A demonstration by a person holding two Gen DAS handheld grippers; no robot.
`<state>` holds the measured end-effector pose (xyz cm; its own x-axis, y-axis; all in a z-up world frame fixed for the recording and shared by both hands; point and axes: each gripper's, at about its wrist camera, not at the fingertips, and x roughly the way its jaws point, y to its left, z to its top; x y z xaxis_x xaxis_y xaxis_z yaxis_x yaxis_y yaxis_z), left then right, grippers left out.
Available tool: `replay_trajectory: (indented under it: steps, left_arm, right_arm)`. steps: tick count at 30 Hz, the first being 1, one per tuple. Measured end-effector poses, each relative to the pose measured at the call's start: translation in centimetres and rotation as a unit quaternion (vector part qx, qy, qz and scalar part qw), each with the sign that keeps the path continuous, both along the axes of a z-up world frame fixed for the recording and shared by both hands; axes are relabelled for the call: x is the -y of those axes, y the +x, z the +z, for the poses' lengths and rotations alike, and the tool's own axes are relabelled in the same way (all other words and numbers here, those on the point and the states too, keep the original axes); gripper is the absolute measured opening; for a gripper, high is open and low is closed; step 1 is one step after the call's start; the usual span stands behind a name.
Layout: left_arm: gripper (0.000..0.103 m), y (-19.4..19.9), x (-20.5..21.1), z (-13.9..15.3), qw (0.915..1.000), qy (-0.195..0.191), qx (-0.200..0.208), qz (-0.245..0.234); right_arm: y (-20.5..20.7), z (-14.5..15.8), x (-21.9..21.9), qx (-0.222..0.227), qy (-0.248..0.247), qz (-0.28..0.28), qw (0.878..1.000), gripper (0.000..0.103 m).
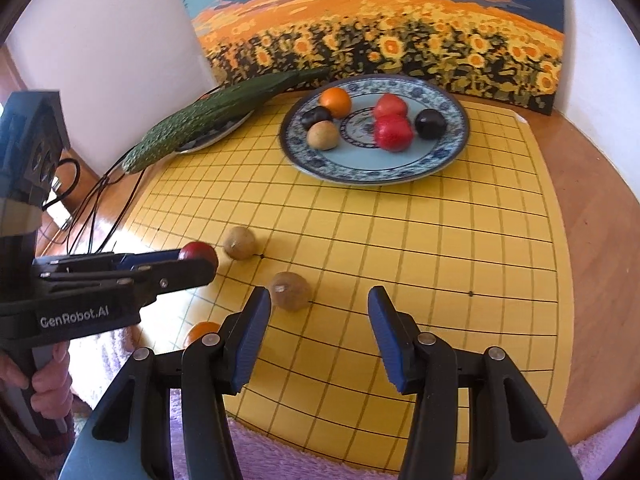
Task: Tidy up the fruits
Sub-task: 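Grasp a red apple with the left gripper while the right gripper grasps a brown kiwi, then carry the red apple and kiwi toward the plate with both grippers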
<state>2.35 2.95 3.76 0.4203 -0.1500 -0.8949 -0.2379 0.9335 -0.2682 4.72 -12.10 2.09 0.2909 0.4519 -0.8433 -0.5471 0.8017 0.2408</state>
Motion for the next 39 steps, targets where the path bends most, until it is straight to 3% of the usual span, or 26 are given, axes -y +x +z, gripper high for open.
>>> replay_trajectory:
  steps: [7, 10, 19, 39]
  left_arm:
    - [0.032, -0.3, -0.5, 0.0, 1.0000, 0.003, 0.002, 0.009]
    - [0.032, -0.4, -0.6, -0.1, 0.9999, 0.002, 0.002, 0.012]
    - [0.032, -0.4, -0.5, 0.0, 0.9999, 0.001, 0.004, 0.015]
    - [0.032, 1.8, 0.7, 2.0, 0.9992, 0.012, 0.038, -0.004]
  right_arm:
    - [-0.4, -0.6, -1.4, 0.002, -0.008, 0.026, 1.000, 0.052]
    - [-0.7, -0.7, -1.7, 0.008, -0.010, 0.034, 0.999, 0.041]
    - [-0.7, -1.0, -2.0, 0.014, -0.016, 0.042, 0.999, 0.025]
    - [0.7, 0.8, -0.5, 0.030, 0.005, 0.012, 0.999, 0.025]
